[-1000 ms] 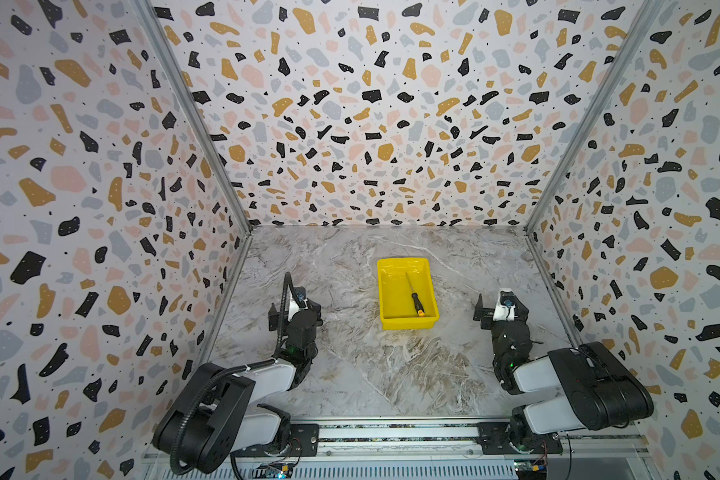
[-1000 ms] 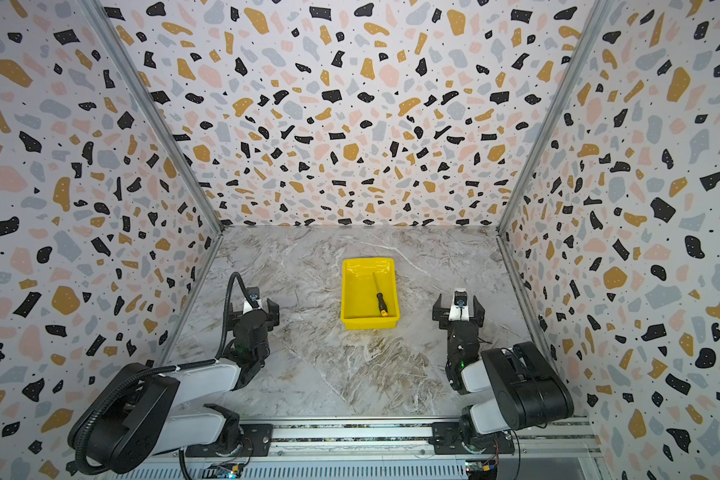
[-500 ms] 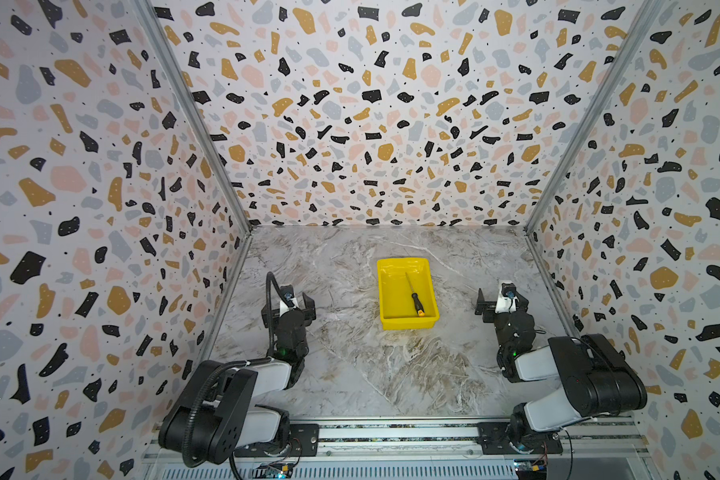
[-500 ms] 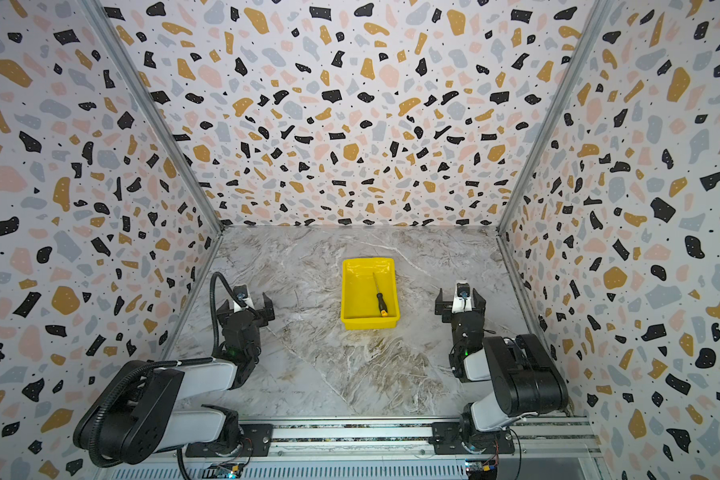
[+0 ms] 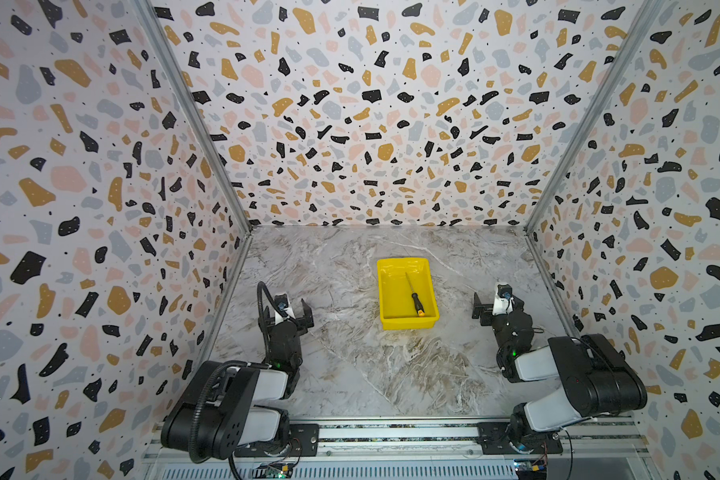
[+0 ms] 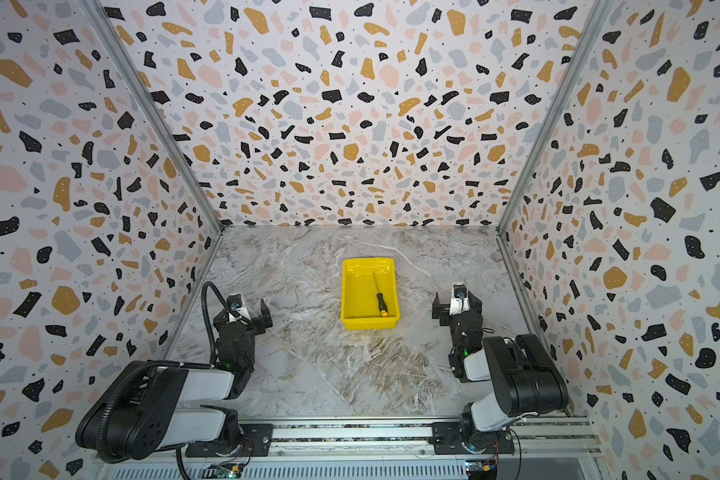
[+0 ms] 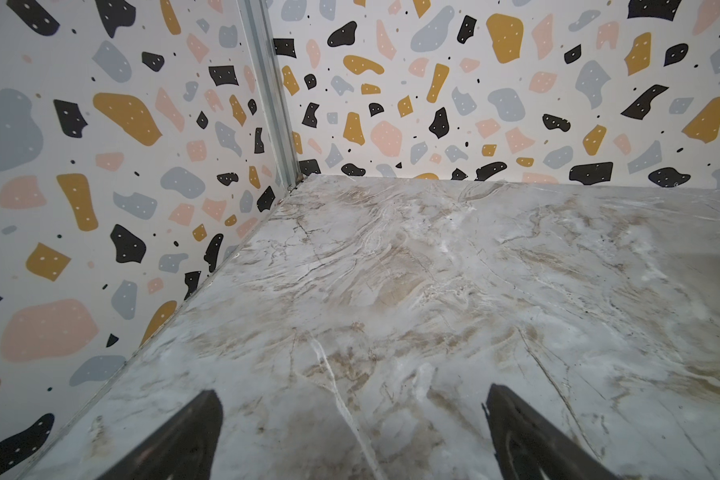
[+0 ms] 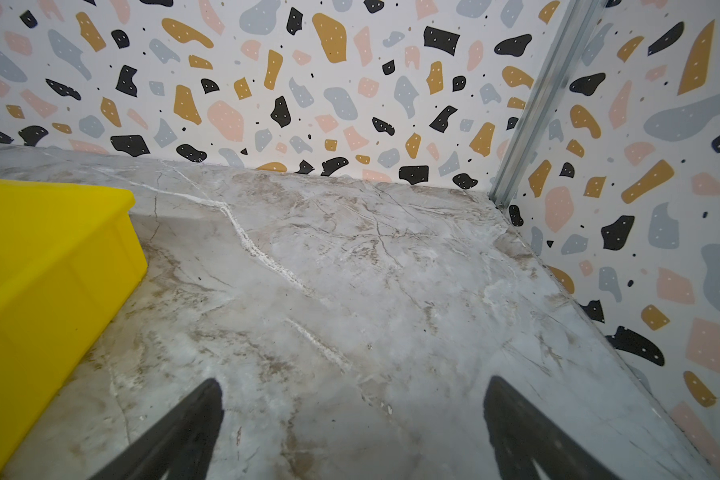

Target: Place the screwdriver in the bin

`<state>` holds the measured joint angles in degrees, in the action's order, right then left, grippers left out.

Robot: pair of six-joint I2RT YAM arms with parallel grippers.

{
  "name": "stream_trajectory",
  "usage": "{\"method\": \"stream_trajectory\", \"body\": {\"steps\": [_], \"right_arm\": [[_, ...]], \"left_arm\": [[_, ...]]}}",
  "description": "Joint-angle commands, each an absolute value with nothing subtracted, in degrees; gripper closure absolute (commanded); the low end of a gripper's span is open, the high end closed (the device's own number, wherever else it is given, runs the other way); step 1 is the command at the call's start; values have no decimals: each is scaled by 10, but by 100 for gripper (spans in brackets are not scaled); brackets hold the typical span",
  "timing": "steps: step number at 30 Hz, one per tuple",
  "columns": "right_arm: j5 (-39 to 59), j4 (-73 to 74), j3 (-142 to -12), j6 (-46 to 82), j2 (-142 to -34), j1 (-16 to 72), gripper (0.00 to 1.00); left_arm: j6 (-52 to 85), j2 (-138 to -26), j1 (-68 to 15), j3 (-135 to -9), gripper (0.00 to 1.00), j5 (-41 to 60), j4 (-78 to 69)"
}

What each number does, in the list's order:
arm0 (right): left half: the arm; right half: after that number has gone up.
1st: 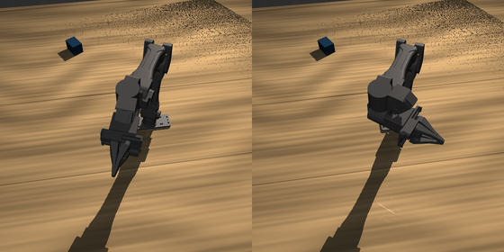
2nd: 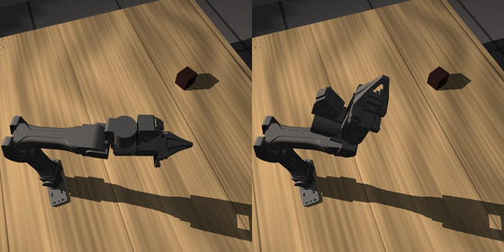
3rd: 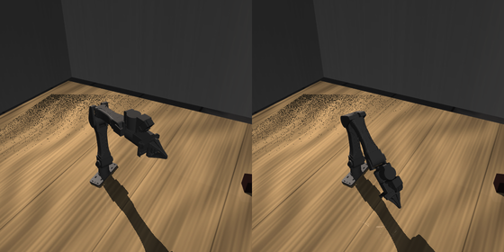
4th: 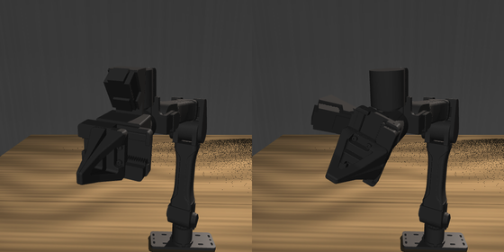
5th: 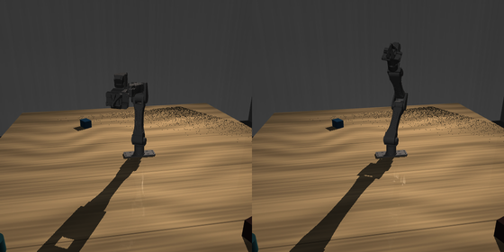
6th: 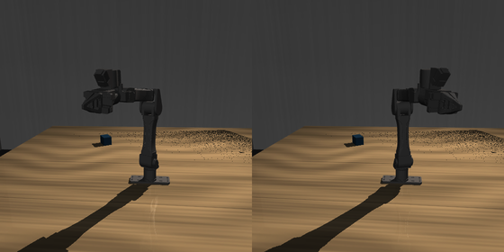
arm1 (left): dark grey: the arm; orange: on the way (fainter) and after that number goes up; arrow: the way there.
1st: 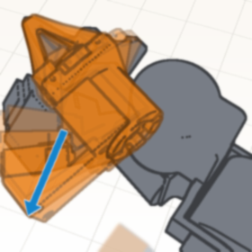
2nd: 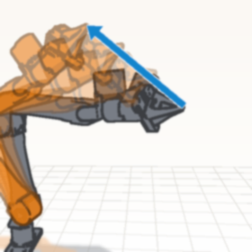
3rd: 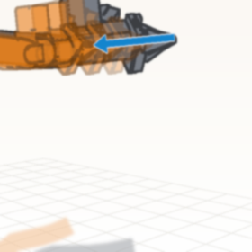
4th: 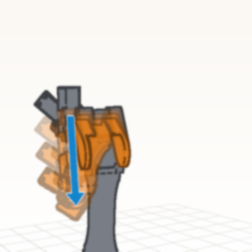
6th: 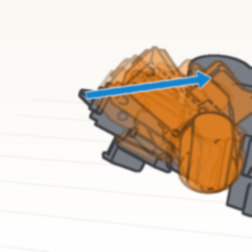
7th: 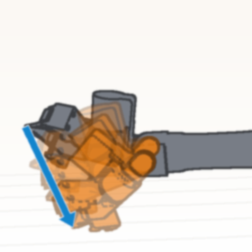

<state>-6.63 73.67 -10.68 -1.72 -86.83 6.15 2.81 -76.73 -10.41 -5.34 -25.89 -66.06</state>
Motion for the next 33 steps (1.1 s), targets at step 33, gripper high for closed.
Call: {"method": "stream_trajectory", "body": {"steps": [33], "right_arm": [[-27, 718, -120, -7, -858, 46, 1]], "left_arm": [[32, -760, -107, -59, 0, -254, -693]]}}
